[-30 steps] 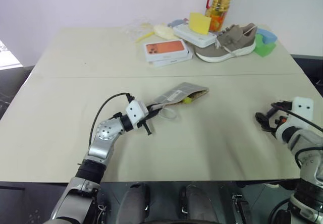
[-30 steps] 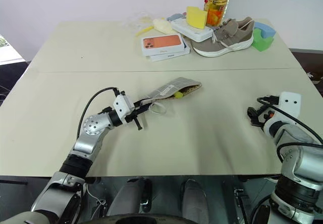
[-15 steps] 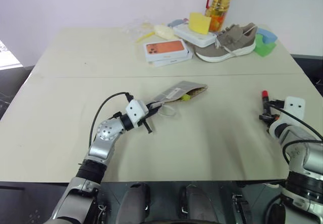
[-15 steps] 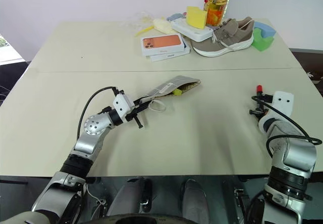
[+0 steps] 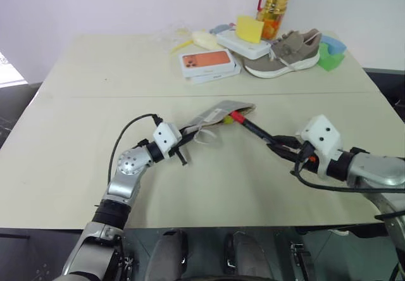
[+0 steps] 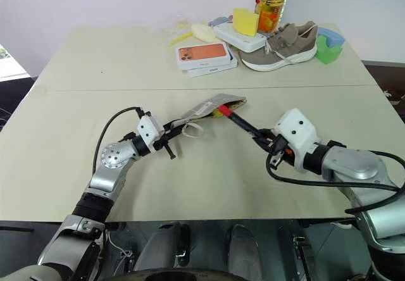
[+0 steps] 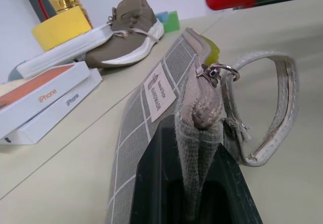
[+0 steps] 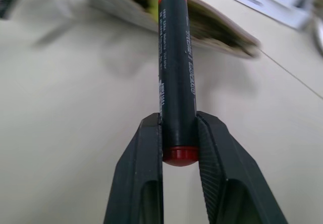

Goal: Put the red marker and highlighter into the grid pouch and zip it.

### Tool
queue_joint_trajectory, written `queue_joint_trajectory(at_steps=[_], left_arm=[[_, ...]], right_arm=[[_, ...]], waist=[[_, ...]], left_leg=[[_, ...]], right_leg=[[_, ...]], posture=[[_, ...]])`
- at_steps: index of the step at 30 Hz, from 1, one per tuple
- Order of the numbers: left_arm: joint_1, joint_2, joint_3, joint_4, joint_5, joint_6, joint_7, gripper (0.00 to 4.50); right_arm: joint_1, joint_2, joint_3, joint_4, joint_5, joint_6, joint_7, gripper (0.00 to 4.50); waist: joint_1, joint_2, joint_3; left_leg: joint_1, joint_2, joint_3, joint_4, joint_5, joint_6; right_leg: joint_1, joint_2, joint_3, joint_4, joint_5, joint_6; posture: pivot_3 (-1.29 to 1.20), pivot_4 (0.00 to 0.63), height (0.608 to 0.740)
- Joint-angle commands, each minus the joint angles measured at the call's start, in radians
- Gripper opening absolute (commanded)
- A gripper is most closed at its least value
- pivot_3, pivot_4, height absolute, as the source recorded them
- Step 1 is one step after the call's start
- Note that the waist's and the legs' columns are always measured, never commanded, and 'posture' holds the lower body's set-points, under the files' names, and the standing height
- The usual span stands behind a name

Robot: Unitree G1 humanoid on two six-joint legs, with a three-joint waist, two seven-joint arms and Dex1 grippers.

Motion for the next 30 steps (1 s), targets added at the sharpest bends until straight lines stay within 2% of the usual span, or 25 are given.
queue_joint_trajectory(at_steps=[1, 11, 24, 30], left_arm=[[-0.005, 0.000, 0.015, -0.023, -0.013, -0.008, -0.002, 0.00], [-0.002, -0.015, -0.006, -0.043, -0.006, -0.017, -0.016, 0.00], [0.005, -0.005, -0.035, -0.061, 0.004, -0.026, -0.056, 0.00], [0.020, 0.012, -0.066, -0.103, 0.004, -0.032, -0.107, 0.00]], right_arm=[[-0.022, -0.038, 0.032, -0.035, 0.002, 0.004, 0.013, 0.38], [-0.047, -0.052, 0.110, 0.031, -0.074, -0.039, -0.011, 0.38], [-0.028, -0.056, 0.098, 0.046, -0.106, -0.044, -0.021, 0.38], [-0.044, -0.143, 0.152, 0.052, -0.191, -0.089, 0.011, 0.38]], waist=[[0.001, 0.000, 0.000], [0.002, 0.000, 0.000], [0.002, 0.000, 0.000], [0.002, 0.000, 0.000]], left_leg=[[0.000, 0.000, 0.000, 0.000, 0.000, 0.000], [0.000, 0.000, 0.000, 0.000, 0.000, 0.000], [0.000, 0.000, 0.000, 0.000, 0.000, 0.000], [0.000, 0.000, 0.000, 0.000, 0.000, 0.000]], right_leg=[[0.000, 0.000, 0.000, 0.000, 0.000, 0.000], [0.000, 0.000, 0.000, 0.000, 0.000, 0.000], [0.000, 0.000, 0.000, 0.000, 0.000, 0.000], [0.000, 0.000, 0.000, 0.000, 0.000, 0.000]], posture=[[0.00, 0.150, 0.740], [0.00, 0.150, 0.740], [0.00, 0.150, 0.740], [0.00, 0.150, 0.740]])
